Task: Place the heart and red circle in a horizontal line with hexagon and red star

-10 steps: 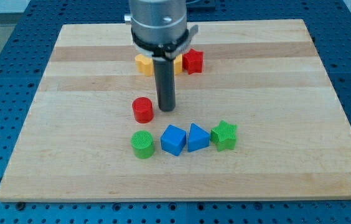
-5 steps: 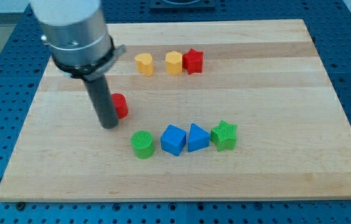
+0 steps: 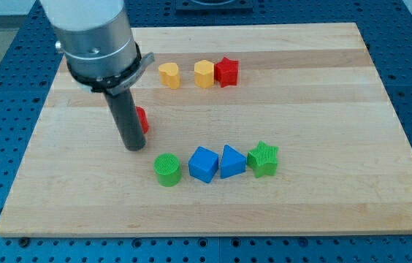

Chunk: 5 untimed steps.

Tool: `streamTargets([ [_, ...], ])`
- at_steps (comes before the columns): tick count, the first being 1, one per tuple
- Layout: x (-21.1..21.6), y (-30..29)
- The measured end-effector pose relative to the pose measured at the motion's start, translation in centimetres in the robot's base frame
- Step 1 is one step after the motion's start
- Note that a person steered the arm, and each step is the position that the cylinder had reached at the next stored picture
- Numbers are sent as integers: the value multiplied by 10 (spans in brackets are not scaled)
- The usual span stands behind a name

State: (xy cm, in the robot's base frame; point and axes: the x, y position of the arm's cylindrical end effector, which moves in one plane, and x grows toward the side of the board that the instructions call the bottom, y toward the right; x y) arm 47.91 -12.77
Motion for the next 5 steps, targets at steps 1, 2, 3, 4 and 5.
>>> streamTargets([
  [1, -38, 0],
  [2, -69, -6],
  [3, -87, -15],
  [4, -88, -29],
  [5, -88, -49],
])
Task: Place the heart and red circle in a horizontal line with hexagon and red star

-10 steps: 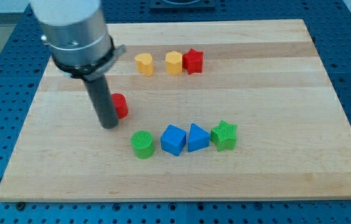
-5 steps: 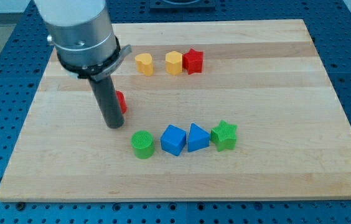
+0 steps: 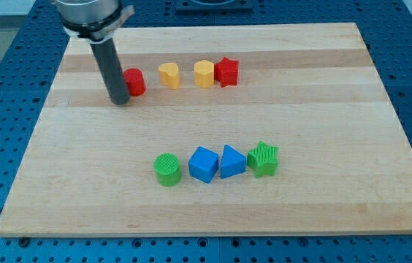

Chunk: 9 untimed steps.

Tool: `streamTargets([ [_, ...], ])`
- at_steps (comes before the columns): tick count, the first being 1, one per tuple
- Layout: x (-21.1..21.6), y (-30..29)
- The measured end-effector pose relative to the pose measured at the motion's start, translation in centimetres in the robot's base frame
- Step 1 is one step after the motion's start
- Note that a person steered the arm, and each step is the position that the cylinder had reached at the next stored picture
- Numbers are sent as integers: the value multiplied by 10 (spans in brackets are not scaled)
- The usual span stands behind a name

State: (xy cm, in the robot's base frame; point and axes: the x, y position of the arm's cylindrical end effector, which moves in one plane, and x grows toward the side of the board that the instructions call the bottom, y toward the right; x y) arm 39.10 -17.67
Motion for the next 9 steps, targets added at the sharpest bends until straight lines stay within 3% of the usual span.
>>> streamTargets([
  [4, -38, -7],
  [7, -13, -10],
  [9, -27, 12],
])
